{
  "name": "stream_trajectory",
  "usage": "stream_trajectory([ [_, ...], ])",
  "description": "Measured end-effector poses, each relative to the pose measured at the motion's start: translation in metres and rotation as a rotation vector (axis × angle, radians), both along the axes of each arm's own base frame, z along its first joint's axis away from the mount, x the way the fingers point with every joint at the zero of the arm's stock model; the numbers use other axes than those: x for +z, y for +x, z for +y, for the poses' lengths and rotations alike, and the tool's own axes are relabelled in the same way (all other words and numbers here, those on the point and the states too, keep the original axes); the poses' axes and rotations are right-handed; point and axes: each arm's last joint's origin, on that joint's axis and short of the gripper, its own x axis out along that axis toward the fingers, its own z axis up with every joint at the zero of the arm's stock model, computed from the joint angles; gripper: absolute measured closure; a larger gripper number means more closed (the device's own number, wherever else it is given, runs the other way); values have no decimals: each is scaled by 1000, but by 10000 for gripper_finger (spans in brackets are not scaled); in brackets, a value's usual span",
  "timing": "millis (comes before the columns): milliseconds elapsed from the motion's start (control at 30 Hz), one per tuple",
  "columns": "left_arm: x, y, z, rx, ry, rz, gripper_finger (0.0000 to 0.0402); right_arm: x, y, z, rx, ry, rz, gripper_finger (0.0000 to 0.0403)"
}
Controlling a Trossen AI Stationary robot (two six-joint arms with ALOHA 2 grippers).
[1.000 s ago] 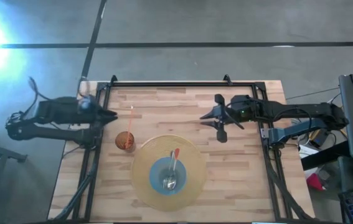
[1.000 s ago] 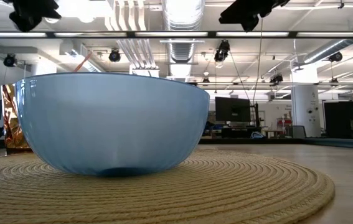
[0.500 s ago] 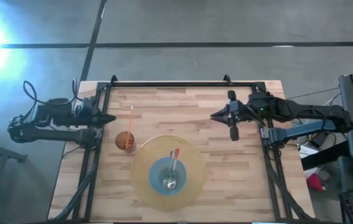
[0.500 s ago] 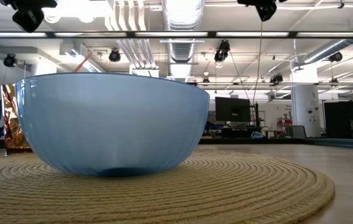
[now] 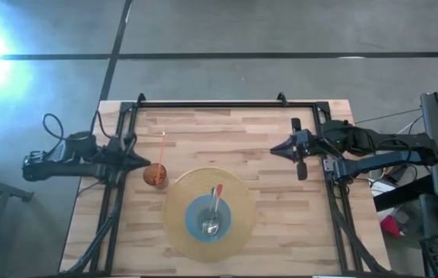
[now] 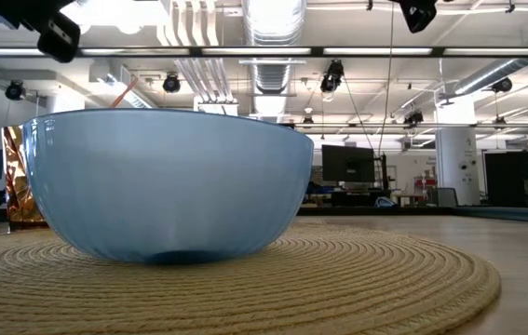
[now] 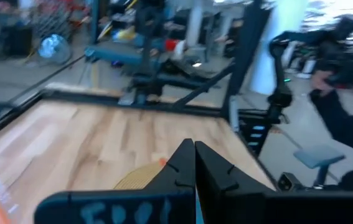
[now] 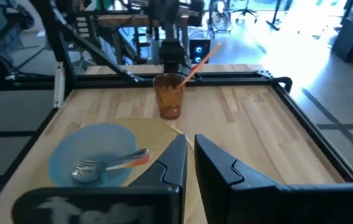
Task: Pick & Place Utensil
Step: Return to Home Position
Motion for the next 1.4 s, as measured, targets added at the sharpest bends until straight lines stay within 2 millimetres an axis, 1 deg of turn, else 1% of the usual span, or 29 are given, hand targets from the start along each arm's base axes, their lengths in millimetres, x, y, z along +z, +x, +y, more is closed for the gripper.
stream_trajectory([
  [167,-13,3,-2,-88,43,-89,401,-2,-9,-1,-24,0,-17,376],
  [333,-25,5,-2,-91,70,-138,401,-1,-14,-1,-24,1,-34,376],
  [533,-41,10,-2,-94,73,-166,401,-1,-15,-1,-25,2,-40,376],
  [867,-67,17,-4,-161,84,-244,401,-1,-15,-1,-21,-14,-41,376],
  [1133,-79,19,-5,-185,110,-339,401,-1,-15,-1,-20,-15,-38,376],
  [1400,-84,20,-5,-188,106,-343,401,-2,-15,-1,-20,-15,-30,376],
])
